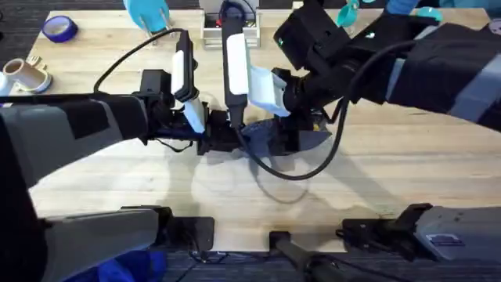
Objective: Unzip the bag, pick up the pens from the table one at a time and place them inside, then zip the bag closed.
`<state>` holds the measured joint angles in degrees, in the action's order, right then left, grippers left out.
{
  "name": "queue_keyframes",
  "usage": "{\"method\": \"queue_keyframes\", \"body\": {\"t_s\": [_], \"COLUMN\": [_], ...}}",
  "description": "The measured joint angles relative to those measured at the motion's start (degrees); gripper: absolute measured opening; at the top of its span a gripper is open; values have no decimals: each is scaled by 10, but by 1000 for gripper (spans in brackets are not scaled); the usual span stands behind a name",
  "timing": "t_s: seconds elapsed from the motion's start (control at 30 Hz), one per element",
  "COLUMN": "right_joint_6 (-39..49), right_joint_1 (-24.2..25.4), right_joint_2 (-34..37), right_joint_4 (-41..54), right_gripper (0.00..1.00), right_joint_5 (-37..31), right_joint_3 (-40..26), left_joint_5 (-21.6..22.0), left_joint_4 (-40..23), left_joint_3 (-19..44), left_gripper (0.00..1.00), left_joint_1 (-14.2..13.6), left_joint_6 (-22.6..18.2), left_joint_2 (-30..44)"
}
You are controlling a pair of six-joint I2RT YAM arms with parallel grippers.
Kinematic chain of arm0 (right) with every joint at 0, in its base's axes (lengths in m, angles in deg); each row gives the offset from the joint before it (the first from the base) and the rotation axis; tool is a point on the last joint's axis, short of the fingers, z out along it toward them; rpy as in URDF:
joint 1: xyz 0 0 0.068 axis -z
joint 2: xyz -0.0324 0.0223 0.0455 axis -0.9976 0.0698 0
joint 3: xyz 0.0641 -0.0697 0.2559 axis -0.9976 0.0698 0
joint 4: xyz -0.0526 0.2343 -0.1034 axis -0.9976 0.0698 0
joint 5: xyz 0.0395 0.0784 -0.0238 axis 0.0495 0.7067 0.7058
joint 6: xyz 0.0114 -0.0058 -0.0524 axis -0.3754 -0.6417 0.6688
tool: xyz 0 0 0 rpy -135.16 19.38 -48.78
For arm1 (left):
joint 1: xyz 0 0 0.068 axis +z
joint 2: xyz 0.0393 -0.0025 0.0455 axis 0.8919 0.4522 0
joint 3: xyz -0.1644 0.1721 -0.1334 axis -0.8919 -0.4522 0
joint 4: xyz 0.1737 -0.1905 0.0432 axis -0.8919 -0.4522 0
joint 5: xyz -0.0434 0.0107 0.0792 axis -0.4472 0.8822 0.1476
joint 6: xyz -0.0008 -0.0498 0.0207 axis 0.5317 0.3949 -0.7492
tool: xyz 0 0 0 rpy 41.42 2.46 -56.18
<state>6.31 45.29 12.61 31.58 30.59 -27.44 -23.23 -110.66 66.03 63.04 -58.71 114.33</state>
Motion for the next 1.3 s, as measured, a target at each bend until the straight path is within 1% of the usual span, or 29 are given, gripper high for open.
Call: {"method": "queue_keyframes", "body": {"t_s": [0.57,0.7,0.73,0.77,0.8,0.9,0.93,1.0,1.3], "right_joint_6": [0,0,0,2,3,2,2,2,2], "right_joint_1": [0,0,0,0,0,0,0,-1,-2], "right_joint_2": [0,0,0,0,0,0,0,0,-4], "right_joint_4": [-1,-5,-7,-8,-8,-7,-4,-3,0], "right_gripper": [878,836,799,697,582,142,64,36,32], "right_joint_5": [2,2,2,2,3,4,5,5,6], "right_joint_3": [0,0,0,0,0,0,0,0,0], "left_joint_5": [0,0,0,0,0,1,1,1,1], "left_joint_4": [0,0,0,0,0,0,0,0,0], "left_joint_3": [0,0,0,0,0,0,0,0,0], "left_gripper": [42,43,43,43,43,43,43,43,43], "left_joint_1": [0,0,0,0,0,0,0,0,0], "left_joint_6": [0,0,0,0,0,0,0,0,0], "left_joint_2": [0,0,0,0,0,0,0,0,0]}}
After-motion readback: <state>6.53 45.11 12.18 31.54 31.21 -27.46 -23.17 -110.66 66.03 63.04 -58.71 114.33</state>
